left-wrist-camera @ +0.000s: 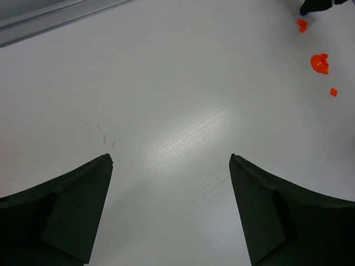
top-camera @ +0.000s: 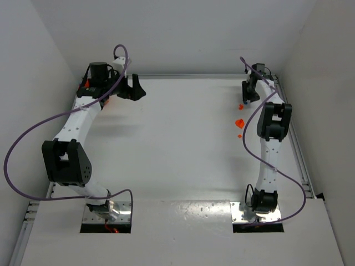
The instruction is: Sort the legos into containers by color
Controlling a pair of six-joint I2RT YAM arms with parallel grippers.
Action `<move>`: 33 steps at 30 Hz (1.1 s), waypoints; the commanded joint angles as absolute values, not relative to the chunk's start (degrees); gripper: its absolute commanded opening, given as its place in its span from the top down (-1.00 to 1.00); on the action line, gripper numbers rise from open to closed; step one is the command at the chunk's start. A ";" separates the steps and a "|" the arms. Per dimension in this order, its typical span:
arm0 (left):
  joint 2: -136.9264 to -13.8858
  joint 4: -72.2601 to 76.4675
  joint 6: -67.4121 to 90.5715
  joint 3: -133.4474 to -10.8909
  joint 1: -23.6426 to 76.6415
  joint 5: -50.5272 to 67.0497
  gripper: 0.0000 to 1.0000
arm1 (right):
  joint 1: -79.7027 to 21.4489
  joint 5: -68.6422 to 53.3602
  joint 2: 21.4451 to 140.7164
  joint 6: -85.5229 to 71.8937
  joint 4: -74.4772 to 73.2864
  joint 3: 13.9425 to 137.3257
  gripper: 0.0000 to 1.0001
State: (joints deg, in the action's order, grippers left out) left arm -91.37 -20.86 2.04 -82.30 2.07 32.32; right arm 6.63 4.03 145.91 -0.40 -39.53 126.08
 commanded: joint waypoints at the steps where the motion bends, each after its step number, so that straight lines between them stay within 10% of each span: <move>1: -89.47 -18.90 2.55 -83.14 2.46 32.52 -0.85 | 6.86 3.60 146.43 -0.09 -39.02 128.32 0.24; 33: -89.21 -16.71 3.87 -79.72 2.46 35.24 -0.99 | 7.38 -8.33 136.86 -3.50 -43.76 117.96 0.83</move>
